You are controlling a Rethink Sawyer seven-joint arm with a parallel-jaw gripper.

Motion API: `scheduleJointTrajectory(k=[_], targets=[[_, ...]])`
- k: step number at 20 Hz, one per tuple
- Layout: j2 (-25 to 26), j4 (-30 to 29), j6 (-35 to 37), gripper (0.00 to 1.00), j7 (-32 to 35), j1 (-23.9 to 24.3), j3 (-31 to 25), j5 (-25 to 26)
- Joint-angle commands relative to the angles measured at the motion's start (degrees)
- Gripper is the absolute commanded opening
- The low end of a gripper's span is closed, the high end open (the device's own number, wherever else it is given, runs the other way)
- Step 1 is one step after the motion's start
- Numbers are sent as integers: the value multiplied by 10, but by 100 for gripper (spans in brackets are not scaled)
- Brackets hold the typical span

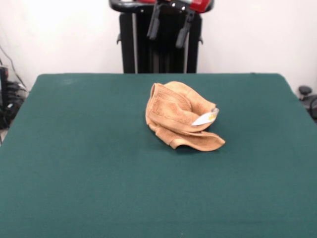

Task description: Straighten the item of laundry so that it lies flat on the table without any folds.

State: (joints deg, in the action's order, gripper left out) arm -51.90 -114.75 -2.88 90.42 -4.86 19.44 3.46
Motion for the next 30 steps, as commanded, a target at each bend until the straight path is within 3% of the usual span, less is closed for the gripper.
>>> scheduleJointTrajectory(k=[1,8,20,22,27,30], targets=[[51,5,-65,100,148,-8,-18,-42],[46,-4,-118,100,146,-11,-16,-54],[115,42,-153,100,121,-42,-10,-120],[118,42,-145,100,123,-38,-23,-120],[74,10,-95,100,146,52,-144,-60],[66,3,-96,100,144,72,-176,-48]])
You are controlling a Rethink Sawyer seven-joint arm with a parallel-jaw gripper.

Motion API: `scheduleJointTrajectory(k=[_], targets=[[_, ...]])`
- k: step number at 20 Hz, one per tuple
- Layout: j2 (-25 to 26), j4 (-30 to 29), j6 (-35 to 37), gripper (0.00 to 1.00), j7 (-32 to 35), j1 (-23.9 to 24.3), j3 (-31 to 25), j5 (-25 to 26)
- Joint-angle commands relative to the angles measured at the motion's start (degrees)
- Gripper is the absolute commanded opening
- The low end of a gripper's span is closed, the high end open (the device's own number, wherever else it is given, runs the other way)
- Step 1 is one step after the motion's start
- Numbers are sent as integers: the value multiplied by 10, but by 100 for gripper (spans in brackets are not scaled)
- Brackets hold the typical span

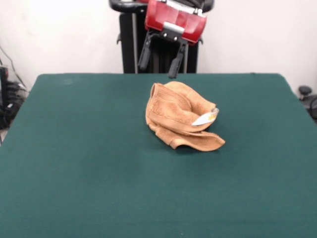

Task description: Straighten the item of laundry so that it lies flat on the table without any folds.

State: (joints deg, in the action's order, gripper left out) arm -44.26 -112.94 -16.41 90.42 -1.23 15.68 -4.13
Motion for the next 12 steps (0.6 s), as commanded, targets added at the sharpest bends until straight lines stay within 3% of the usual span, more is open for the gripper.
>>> scheduleJointTrajectory(k=[1,12], targets=[[-18,-20,51,100,139,47,-158,36],[-63,-67,102,100,121,114,-272,53]])
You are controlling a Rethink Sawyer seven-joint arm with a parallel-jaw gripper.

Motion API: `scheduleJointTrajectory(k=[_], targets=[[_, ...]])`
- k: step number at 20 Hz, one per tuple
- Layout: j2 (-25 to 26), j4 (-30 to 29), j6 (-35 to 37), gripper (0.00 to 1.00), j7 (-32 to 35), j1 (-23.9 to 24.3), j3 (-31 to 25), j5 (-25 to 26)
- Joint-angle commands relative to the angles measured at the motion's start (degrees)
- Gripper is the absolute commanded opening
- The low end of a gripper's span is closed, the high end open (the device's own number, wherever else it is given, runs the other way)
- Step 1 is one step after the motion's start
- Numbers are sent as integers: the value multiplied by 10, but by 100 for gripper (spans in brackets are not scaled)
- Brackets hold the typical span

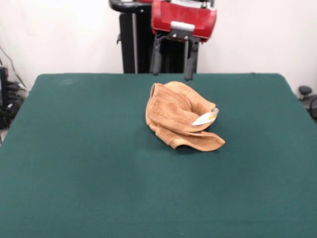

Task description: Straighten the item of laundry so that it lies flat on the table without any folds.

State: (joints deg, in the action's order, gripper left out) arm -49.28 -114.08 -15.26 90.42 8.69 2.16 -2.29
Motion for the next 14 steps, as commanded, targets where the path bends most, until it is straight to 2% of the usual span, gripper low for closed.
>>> scheduleJointTrajectory(k=[1,8,14], targets=[[-14,-58,96,100,117,17,-141,33],[0,-53,177,100,90,11,-128,-1],[13,-32,257,100,77,-23,-76,-9]])
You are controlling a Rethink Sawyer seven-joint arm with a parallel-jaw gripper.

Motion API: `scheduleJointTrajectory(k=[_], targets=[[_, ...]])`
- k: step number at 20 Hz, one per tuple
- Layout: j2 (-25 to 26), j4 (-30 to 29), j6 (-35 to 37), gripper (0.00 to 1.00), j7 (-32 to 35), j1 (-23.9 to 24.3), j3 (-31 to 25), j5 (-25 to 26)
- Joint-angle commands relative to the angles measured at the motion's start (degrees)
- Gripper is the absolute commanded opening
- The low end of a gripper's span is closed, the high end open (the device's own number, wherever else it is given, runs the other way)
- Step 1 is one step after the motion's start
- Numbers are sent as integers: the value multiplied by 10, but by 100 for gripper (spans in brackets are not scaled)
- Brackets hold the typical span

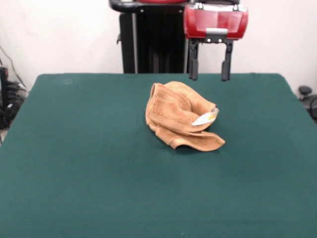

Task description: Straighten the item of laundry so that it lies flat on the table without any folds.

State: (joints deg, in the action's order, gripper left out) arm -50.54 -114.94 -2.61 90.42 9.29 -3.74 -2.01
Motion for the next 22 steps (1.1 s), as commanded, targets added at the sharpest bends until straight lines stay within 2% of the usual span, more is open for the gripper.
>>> scheduleJointTrajectory(k=[1,8,12,17,22], targets=[[30,-15,145,100,76,-41,0,-10],[35,-4,173,100,79,-55,33,10],[31,-10,130,100,80,-51,33,22],[33,15,124,100,74,-95,100,43],[25,25,136,100,75,-100,104,45]])
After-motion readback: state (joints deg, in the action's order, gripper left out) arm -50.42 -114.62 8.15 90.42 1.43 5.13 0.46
